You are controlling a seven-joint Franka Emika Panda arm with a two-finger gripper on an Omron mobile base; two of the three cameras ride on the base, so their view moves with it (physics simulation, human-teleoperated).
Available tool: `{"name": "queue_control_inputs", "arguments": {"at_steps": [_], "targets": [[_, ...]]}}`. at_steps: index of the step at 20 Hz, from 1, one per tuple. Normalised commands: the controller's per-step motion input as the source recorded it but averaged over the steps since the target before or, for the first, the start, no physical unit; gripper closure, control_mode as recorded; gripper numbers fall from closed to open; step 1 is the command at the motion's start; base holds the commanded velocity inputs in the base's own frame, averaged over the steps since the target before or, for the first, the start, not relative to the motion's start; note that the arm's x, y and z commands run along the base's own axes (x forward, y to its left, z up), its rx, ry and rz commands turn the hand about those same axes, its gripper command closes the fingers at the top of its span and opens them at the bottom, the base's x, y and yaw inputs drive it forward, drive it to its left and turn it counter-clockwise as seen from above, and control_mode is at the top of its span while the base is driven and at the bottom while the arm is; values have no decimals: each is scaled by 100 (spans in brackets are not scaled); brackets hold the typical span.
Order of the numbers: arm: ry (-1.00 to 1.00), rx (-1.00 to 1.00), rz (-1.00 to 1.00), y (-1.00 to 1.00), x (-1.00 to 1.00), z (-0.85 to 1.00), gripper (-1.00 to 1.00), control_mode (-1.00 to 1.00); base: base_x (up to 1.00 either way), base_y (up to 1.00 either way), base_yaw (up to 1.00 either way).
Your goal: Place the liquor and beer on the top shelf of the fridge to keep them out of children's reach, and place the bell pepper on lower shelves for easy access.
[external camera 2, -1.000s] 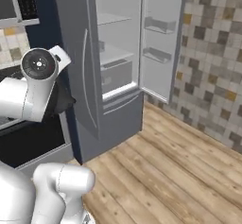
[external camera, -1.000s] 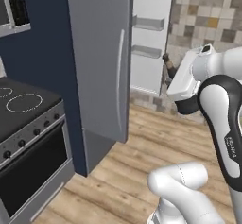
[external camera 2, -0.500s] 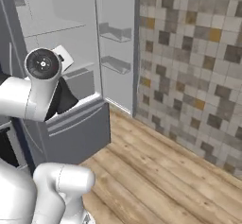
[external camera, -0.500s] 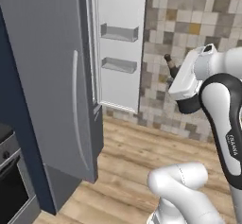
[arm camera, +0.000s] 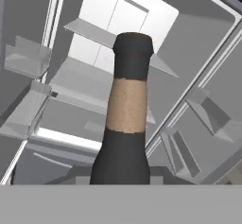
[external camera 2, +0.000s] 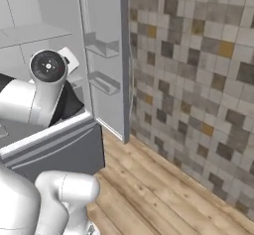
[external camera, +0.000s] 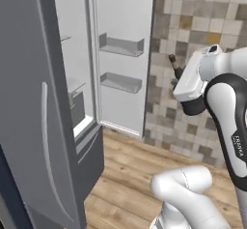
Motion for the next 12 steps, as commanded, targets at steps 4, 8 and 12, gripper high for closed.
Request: {"name": "queue_control_inputs", "arguments": {"at_steps": [4,8,12], "targets": [[0,0,0,0,0,0,100,100,56,-6,30],[0,0,0,0,0,0,100,100,30,0,33],[0,0,0,0,0,0,100,100,18,0,38]]}}
